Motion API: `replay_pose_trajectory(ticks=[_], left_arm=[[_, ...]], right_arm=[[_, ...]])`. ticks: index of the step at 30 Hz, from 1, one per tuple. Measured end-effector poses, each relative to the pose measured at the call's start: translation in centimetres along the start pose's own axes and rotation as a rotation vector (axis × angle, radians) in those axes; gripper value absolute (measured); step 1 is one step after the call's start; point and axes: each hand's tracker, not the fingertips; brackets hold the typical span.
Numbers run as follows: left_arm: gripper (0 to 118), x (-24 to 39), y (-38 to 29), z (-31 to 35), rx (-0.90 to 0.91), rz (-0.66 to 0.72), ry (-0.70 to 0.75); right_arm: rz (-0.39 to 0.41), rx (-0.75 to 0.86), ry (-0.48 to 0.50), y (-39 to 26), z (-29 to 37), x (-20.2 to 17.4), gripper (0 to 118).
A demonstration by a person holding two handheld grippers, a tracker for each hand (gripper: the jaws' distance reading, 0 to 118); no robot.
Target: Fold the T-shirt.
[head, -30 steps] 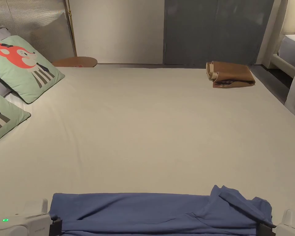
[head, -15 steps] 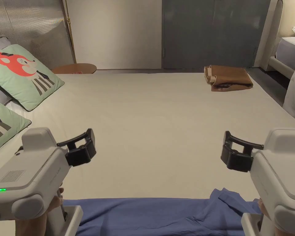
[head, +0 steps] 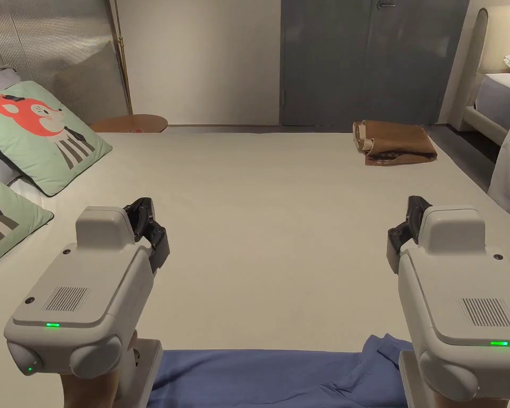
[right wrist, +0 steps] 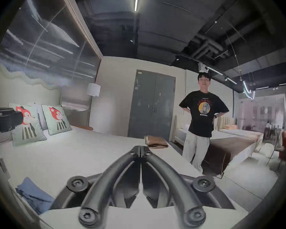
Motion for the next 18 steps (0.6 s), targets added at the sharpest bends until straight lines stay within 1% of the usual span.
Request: replay_pose_trajectory(ticks=[3,5,7,9,11,12,14,16,18], left_arm=[[0,-0.8,-0.4,-0.5,-0.033,0.018,-0.023],[0,-2.0,-0.7,-1.0,-0.109,0.076,-0.072],[0,-3.8,-1.3,-1.7,-0.209,0.164,-0.121],[0,-6.2,-2.3,-2.4,-0.349,0.323,-0.196],[0,-8.7,-3.8,-3.2,-0.469,0.476,-0.236],[0,-10.2,-4.8,-3.6,-0.547,0.533,-0.280],[0,-12.8,-7.1,-3.6,-0.611,0.594,-0.272],[0,-15.3,-9.2,-3.8,-0.688,0.618,-0.261],[0,-17.9,-11.5,-3.8,-0.769,0.668,-0.302]], right_arm=[[-0.003,-0.008,0.004,-0.1,-0.1,0.0,0],[0.002,-0.012,0.007,-0.2,-0.2,-0.1,0],[0.004,-0.018,0.013,-0.3,-0.3,0.0,0],[0.008,-0.021,0.013,-0.5,-0.4,-0.1,0],[0.012,-0.031,0.014,-0.6,-0.6,0.0,0],[0.012,-0.034,0.013,-0.7,-0.6,-0.1,0],[0.012,-0.044,0.013,-0.9,-0.7,0.0,0],[0.016,-0.054,0.010,-1.2,-1.0,-0.1,0],[0.020,-0.066,0.010,-1.5,-1.3,-0.1,0]])
